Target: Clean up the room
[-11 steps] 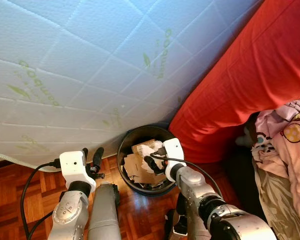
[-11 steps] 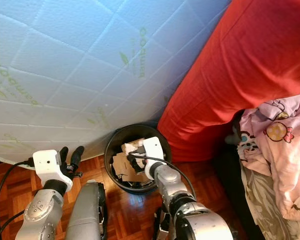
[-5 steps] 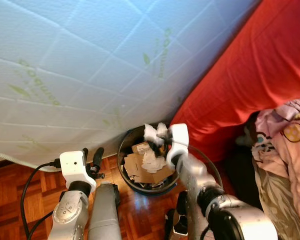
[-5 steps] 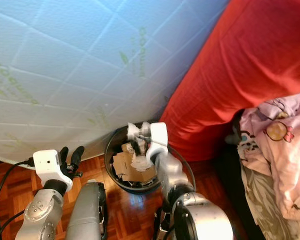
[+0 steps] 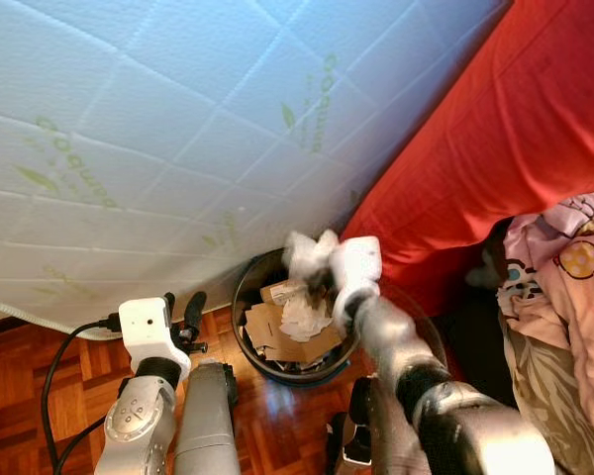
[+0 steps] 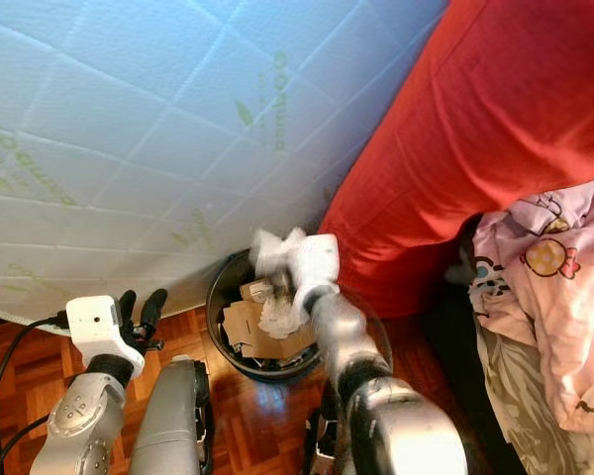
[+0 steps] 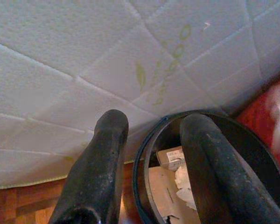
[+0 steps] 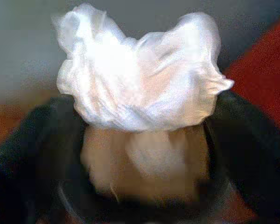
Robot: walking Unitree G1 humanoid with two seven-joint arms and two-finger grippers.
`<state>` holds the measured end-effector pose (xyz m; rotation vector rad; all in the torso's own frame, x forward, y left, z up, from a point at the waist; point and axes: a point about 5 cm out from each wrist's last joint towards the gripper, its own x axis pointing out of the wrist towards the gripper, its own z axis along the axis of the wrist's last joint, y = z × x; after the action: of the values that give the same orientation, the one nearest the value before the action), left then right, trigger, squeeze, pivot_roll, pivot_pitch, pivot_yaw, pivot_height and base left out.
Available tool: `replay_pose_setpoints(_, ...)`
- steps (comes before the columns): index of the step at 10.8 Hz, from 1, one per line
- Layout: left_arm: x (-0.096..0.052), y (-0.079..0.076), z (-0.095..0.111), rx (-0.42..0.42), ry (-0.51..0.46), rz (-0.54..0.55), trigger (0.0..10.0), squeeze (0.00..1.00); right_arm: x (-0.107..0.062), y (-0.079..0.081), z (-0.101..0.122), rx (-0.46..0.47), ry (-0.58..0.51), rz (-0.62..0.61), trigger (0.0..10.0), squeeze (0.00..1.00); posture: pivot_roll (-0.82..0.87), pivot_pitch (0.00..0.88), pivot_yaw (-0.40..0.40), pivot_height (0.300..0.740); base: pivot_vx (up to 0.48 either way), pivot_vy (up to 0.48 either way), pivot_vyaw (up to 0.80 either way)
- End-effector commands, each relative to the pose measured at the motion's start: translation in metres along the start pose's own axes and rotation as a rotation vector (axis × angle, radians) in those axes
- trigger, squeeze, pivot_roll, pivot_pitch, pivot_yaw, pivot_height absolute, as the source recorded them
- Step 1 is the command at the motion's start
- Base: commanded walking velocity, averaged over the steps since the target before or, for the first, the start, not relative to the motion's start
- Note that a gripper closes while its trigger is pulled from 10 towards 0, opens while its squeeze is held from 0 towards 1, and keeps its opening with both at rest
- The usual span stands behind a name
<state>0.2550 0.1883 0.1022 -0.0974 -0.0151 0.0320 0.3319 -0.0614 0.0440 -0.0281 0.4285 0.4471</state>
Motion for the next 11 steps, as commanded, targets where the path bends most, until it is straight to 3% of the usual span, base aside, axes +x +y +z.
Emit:
replay_pose_setpoints(1,-0.005,0.002,-0.007,-0.008,0.033,0.012,10.0,0.0,-0.003,0.001,-0.013,0.088,0.025,-0.008,10.0,0.0,0.26,0.382,-0.077,0.622,0.0,0.0,0.0)
replay_pose_setpoints(2,-0.005,0.003,-0.007,-0.009,0.035,0.011,10.0,0.0,-0.001,-0.006,0.003,0.212,-0.068,-0.05,10.0,0.0,0.25,0.386,-0.077,0.622,0.0,0.0,0.0)
replay_pose_setpoints(5,-0.005,-0.002,-0.008,-0.019,0.038,-0.007,10.0,0.0,-0.001,-0.011,0.023,0.229,-0.193,-0.06,10.0,0.0,0.25,0.378,-0.078,0.622,0.0,0.0,0.0)
replay_pose_setpoints(6,-0.005,-0.002,-0.008,-0.02,0.039,-0.01,10.0,0.0,0.0,-0.01,0.021,0.23,-0.176,-0.055,10.0,0.0,0.25,0.378,-0.078,0.622,0.0,0.0,0.0)
replay_pose_setpoints(7,-0.005,-0.003,-0.008,-0.021,0.04,-0.014,10.0,0.0,0.0,-0.005,0.011,0.248,-0.119,-0.034,10.0,0.0,0.25,0.375,-0.075,0.622,0.0,0.0,0.0)
replay_pose_setpoints(8,-0.006,-0.003,-0.009,-0.021,0.042,-0.014,10.0,0.0,-0.005,0.0,-0.029,0.052,0.152,-0.045,10.0,0.0,0.25,0.369,-0.077,0.622,0.0,0.0,0.0)
replay_pose_setpoints(9,-0.005,-0.003,-0.008,-0.02,0.039,-0.015,10.0,0.0,0.001,0.004,0.002,0.278,-0.077,0.019,10.0,0.0,0.26,0.371,-0.076,0.622,0.0,0.0,0.0)
replay_pose_setpoints(10,-0.005,-0.002,-0.007,-0.019,0.037,-0.015,10.0,0.0,0.002,0.001,0.02,0.315,-0.173,0.007,10.0,0.0,0.25,0.368,-0.078,0.622,0.0,0.0,0.0)
replay_pose_setpoints(11,-0.005,-0.003,-0.008,-0.019,0.037,-0.016,10.0,0.0,0.002,-0.001,0.015,0.321,-0.123,-0.022,10.0,0.0,0.25,0.364,-0.078,0.622,0.0,0.0,0.0)
